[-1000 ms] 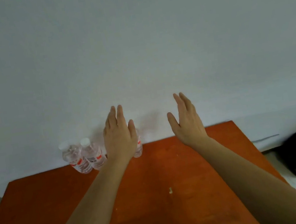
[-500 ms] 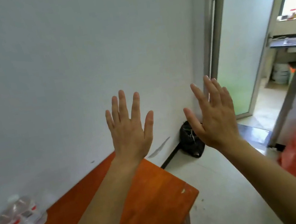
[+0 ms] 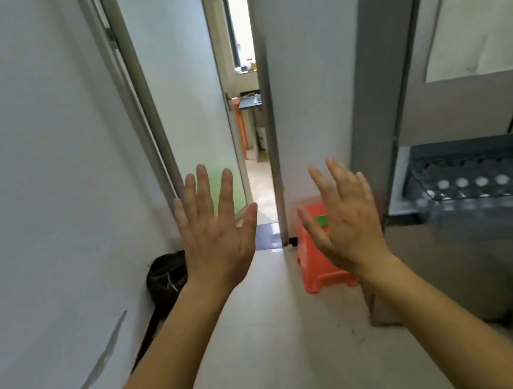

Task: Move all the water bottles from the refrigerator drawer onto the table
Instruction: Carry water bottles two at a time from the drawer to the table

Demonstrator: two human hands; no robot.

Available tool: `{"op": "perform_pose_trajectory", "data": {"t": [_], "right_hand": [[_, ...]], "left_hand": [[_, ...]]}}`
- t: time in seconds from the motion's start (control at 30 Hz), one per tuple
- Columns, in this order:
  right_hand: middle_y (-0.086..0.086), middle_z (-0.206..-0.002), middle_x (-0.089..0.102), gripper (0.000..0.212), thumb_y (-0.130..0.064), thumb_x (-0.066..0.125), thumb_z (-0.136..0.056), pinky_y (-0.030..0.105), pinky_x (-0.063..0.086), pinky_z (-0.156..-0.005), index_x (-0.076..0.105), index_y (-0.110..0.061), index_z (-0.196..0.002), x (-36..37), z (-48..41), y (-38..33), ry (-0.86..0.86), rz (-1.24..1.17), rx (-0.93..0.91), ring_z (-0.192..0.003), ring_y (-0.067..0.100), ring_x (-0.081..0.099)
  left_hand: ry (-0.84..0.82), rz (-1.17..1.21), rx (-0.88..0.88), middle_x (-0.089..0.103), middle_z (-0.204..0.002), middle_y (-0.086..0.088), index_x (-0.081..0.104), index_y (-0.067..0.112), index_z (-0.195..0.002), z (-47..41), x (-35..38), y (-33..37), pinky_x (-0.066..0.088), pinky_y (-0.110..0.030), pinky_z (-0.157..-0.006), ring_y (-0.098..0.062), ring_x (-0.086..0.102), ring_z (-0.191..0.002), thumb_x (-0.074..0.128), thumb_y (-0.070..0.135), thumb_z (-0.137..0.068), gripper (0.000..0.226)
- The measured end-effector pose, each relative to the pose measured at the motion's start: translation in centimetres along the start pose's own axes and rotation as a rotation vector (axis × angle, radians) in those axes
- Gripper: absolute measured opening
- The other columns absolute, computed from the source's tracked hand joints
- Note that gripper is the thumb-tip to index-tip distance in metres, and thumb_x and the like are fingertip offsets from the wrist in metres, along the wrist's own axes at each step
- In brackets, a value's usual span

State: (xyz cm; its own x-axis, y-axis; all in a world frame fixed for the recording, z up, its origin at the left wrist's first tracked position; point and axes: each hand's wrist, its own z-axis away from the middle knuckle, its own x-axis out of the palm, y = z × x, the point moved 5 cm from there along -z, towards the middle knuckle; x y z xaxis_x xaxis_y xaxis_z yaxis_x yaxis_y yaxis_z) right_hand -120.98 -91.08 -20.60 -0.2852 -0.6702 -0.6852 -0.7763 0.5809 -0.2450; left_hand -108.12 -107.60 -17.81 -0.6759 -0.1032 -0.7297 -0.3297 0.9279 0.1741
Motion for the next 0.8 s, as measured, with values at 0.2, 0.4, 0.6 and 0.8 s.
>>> {"op": "perform_pose_trajectory", "data": {"t": [0.2,0.4,0.6,0.8], "right_hand": [[0.014,-0.163,0.024,0.068,-0.054,0.040,-0.098,0.054,0.014,-0.122,0.031,-0.018,-0.155,-4.1,0.0,13.3,0.028,0.222,0.164,-0.150,0.030,0.022],[0.016,-0.158,0.032,0.066,-0.048,0.050,-0.095,0.055,0.022,-0.119,0.040,-0.013,-0.150,-11.0,3.7,25.7,0.094,0.376,0.388,-0.145,0.033,0.031],[0.015,-0.157,0.032,0.064,-0.050,0.045,-0.097,0.053,0.026,-0.117,0.038,-0.015,-0.150,-15.3,7.5,39.4,0.133,0.441,0.572,-0.143,0.033,0.032],[0.016,-0.162,0.025,0.068,-0.053,0.039,-0.100,0.048,0.021,-0.121,0.028,-0.015,-0.155,-13.6,9.3,53.3,-0.068,0.366,0.672,-0.148,0.032,0.025]], "left_hand": [[-0.077,0.234,0.193,0.013,-0.165,-0.014,0.029,0.019,-0.155,-6.2,10.6,11.9,0.013,-0.059,-0.119,-0.032,0.007,-0.152,0.029,0.053,-0.098,0.067],[-0.217,0.300,0.373,0.007,-0.165,-0.011,0.021,0.022,-0.157,-8.3,19.0,25.2,0.010,-0.055,-0.121,-0.029,0.004,-0.153,0.022,0.058,-0.099,0.068],[-0.340,0.307,0.472,-0.001,-0.166,-0.007,0.006,0.023,-0.158,-9.2,28.1,37.6,0.010,-0.056,-0.121,-0.025,-0.006,-0.153,0.015,0.062,-0.099,0.071],[-0.605,0.189,0.395,-0.015,-0.165,-0.004,-0.007,0.026,-0.157,-8.2,38.2,45.6,0.002,-0.054,-0.122,-0.023,-0.018,-0.151,0.009,0.066,-0.096,0.074]]}}
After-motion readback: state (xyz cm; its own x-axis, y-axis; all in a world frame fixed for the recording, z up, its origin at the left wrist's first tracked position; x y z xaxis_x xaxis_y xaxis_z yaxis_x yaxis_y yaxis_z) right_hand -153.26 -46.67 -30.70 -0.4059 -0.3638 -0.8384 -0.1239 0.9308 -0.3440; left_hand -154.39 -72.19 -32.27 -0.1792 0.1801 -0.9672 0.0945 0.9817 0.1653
